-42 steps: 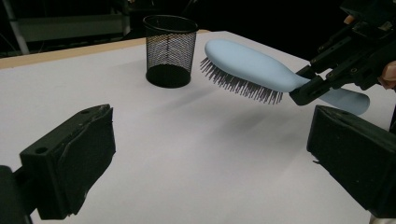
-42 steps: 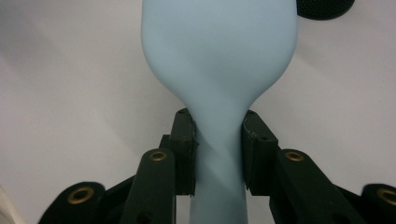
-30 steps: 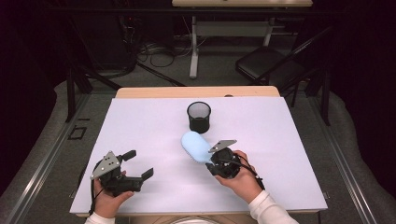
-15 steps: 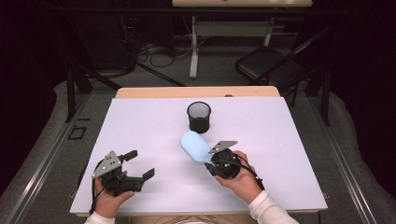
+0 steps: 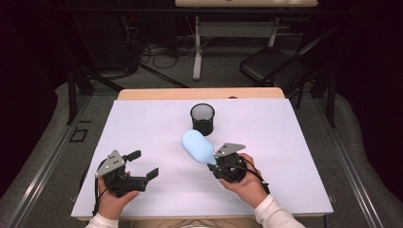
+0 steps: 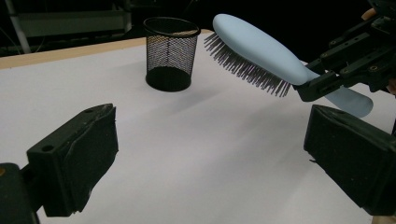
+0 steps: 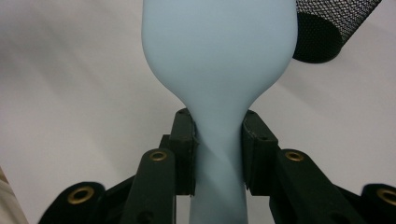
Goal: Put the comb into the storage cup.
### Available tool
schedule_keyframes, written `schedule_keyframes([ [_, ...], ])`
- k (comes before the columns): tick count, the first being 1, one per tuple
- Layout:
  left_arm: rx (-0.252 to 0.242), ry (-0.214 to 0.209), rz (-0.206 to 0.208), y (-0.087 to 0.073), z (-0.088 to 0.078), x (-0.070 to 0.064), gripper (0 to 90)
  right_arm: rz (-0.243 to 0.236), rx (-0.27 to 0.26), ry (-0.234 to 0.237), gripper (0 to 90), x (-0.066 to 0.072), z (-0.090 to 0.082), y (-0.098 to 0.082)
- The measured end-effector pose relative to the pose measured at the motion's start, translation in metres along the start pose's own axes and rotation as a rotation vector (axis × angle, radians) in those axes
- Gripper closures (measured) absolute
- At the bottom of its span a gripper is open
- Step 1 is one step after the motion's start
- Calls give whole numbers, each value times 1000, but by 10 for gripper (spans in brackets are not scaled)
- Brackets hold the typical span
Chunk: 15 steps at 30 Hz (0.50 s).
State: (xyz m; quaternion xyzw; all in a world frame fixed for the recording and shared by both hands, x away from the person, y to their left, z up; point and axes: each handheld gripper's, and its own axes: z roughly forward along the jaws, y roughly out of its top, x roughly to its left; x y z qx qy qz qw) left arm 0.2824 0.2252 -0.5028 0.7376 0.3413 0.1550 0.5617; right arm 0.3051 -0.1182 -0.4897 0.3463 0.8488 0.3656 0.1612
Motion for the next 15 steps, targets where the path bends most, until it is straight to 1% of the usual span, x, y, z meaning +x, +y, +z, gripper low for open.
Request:
schedule_keyframes([
  [4,24,-2,9,4,4,-1,28,-3,-13,1,695,1,-2,1],
  [5,21,-8,7,5,6,-2,25,-8,-23,0,695,1,-3,1],
  [8,39,-11,17,9,9,-4,20,-10,-34,-2,695,1,-6,2],
  [11,46,-10,25,14,10,-6,15,-8,-48,-3,696,2,-8,3],
  [13,45,-14,21,17,10,-7,11,-13,-58,-5,695,2,-10,4],
  [14,48,-24,20,19,10,-6,11,-14,-65,-7,695,3,-10,5],
  [15,54,-24,19,20,10,-7,8,-15,-70,-9,695,3,-11,5],
])
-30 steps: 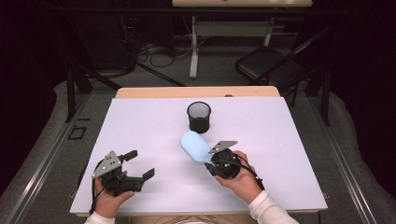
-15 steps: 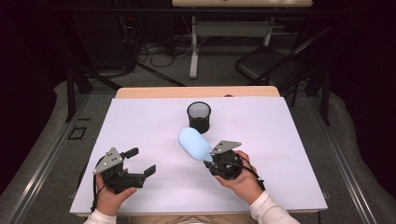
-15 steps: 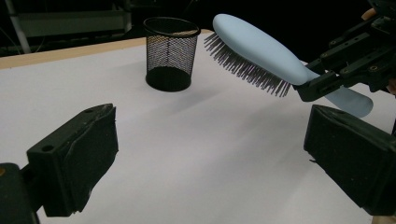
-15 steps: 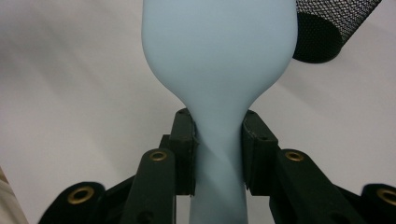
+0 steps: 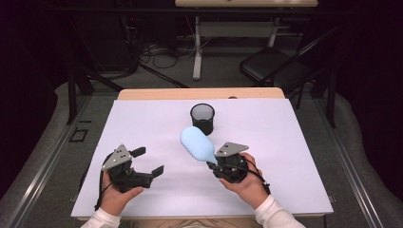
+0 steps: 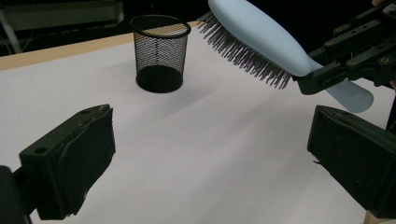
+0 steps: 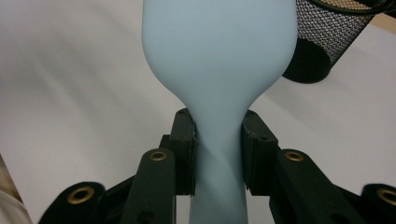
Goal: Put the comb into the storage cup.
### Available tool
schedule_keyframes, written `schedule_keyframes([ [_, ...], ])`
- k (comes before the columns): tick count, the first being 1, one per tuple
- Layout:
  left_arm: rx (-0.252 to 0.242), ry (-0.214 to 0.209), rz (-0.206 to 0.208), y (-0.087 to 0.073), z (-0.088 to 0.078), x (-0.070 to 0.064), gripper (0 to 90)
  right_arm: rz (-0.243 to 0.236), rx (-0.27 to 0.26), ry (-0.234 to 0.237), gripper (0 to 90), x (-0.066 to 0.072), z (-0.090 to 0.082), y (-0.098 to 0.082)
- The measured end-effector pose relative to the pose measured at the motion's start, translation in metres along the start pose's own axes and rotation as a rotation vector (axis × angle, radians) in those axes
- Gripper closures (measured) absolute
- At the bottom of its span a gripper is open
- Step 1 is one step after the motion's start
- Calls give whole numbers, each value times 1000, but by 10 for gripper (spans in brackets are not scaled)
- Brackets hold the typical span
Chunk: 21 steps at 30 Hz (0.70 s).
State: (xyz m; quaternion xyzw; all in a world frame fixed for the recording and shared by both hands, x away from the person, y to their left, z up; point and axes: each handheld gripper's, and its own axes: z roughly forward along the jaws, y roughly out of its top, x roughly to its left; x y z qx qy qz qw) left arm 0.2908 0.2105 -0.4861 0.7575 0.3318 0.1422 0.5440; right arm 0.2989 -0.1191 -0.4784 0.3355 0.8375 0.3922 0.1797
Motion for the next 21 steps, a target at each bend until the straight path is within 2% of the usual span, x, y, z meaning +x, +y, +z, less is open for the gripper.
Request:
schedule_keyframes([
  [4,14,-16,-13,7,0,1,6,-5,-19,0,695,2,-2,1],
  [12,18,-42,-47,17,3,2,5,-10,-23,3,696,4,-4,2],
  [21,25,-49,-45,28,6,0,5,-12,-34,7,695,6,-5,3],
])
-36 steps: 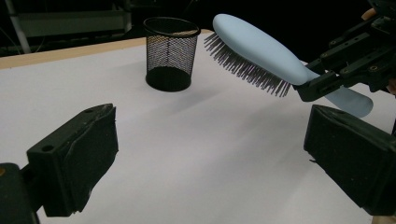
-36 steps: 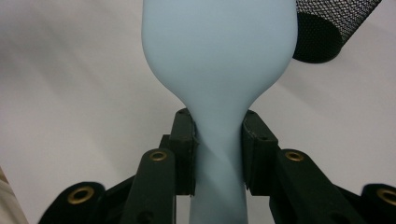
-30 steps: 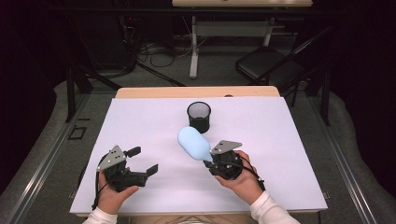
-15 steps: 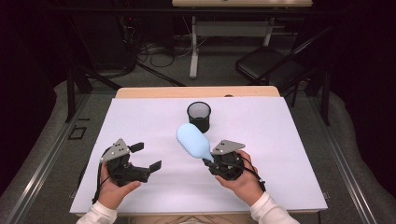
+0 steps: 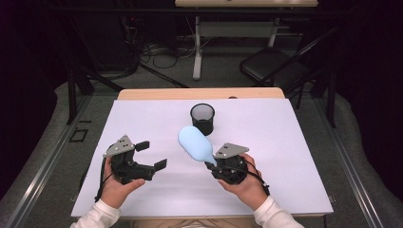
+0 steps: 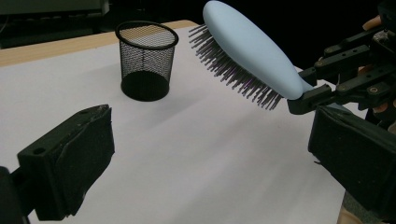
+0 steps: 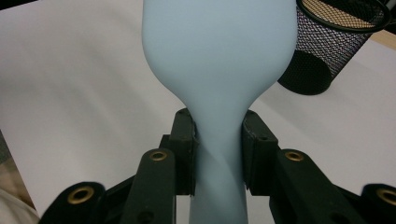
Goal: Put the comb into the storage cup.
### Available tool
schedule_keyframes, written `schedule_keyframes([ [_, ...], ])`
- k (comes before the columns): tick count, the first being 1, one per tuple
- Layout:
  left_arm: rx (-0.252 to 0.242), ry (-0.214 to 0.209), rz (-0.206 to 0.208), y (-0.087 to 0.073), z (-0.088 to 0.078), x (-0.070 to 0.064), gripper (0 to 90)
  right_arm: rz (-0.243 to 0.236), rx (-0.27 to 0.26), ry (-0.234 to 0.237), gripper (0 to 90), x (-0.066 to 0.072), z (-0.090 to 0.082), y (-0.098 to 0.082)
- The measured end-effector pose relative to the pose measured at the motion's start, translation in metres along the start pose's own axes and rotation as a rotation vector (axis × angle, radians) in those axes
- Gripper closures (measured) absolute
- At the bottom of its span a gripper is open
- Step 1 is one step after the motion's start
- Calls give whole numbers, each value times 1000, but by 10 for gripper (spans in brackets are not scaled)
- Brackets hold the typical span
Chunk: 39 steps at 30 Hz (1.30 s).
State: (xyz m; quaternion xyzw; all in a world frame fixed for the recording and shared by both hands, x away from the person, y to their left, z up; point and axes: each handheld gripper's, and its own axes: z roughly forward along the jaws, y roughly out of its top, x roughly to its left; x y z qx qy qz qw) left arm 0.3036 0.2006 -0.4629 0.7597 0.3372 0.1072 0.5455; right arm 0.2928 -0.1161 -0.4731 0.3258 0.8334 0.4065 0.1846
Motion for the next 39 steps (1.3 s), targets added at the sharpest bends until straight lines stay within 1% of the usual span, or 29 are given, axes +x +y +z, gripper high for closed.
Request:
schedule_keyframes([
  [2,3,5,-2,3,0,-1,6,1,-2,1,695,0,-1,0],
  [4,4,-4,-11,6,1,-1,5,2,-7,1,695,1,-2,0],
  [7,6,-5,-16,9,3,-1,5,4,-15,0,695,1,-3,1],
  [8,5,-3,-20,10,3,-1,5,4,-17,-1,695,1,-3,1],
  [10,8,15,-11,12,3,-2,5,2,-21,-2,695,1,-3,1],
  [15,9,9,-33,18,4,-2,5,3,-28,-2,695,1,-4,1],
  [17,17,13,-35,20,4,-2,6,2,-28,-2,695,1,-4,1],
  [19,18,6,-42,22,5,-2,5,3,-28,-3,695,1,-5,1],
  [25,30,-5,-44,26,6,-3,5,1,-38,-4,695,2,-6,1],
  [28,34,-14,-55,27,7,-3,5,1,-41,-4,695,2,-6,1],
  [34,30,4,-38,31,9,-5,7,2,-46,-5,695,2,-6,1],
  [39,29,-18,-56,34,13,-6,7,5,-57,-8,695,3,-7,2],
])
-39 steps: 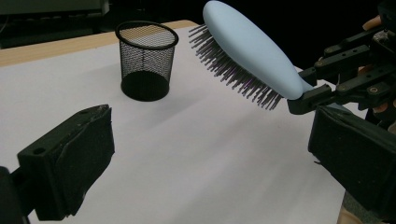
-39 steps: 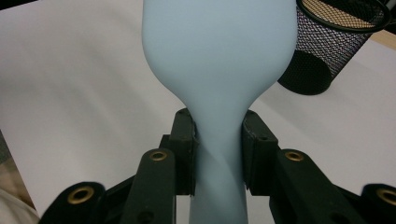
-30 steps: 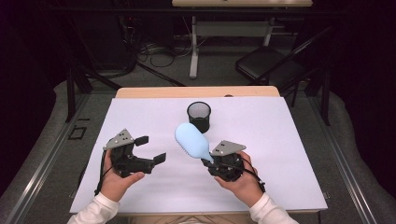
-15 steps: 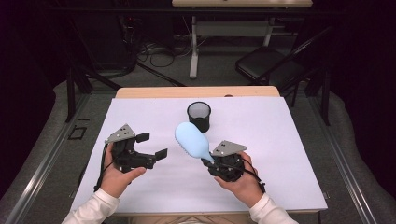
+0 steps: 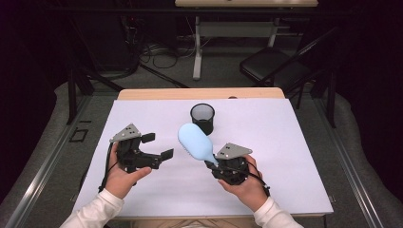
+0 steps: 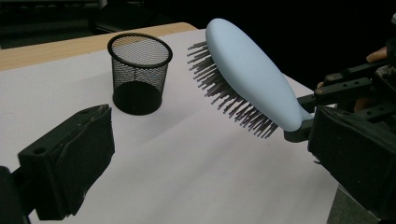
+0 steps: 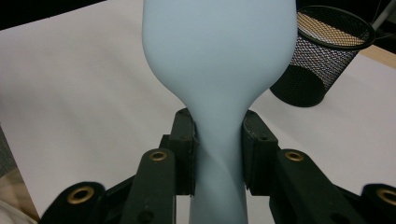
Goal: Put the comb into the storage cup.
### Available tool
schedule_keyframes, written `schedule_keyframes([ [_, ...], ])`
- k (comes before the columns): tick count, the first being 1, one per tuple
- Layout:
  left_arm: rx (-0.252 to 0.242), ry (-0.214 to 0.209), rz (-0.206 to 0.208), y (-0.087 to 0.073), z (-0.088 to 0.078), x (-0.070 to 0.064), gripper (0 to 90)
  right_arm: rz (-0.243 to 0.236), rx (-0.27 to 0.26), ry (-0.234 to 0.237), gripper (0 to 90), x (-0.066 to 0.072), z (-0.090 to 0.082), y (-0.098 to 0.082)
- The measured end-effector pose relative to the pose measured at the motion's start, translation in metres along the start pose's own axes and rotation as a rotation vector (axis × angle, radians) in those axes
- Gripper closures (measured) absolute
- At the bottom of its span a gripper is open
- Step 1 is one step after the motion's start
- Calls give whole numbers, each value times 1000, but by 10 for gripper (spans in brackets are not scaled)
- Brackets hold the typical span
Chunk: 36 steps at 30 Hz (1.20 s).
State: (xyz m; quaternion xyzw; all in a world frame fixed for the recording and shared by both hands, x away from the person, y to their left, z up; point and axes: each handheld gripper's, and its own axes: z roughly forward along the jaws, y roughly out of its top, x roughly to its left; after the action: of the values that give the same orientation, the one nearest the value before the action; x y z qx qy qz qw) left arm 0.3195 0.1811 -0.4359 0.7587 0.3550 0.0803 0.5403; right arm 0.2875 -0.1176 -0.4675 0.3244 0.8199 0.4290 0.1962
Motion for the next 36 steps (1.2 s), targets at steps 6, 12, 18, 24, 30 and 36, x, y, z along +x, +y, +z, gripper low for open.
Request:
schedule_keyframes([
  [6,11,-8,10,4,6,-3,13,0,-6,0,695,1,0,0],
  [12,7,-25,5,8,10,-6,16,-5,-22,-5,695,1,-1,-1],
  [18,-1,-49,-12,13,13,-8,20,-8,-40,-6,695,2,-1,-1],
  [24,-1,-58,-23,15,15,-7,29,-9,-47,-7,695,3,-1,-2],
  [30,-2,-61,-41,17,16,-5,34,-8,-63,-10,695,3,-2,-1],
  [36,-6,-68,-59,18,16,-3,42,-7,-69,-10,695,4,-3,-1],
])
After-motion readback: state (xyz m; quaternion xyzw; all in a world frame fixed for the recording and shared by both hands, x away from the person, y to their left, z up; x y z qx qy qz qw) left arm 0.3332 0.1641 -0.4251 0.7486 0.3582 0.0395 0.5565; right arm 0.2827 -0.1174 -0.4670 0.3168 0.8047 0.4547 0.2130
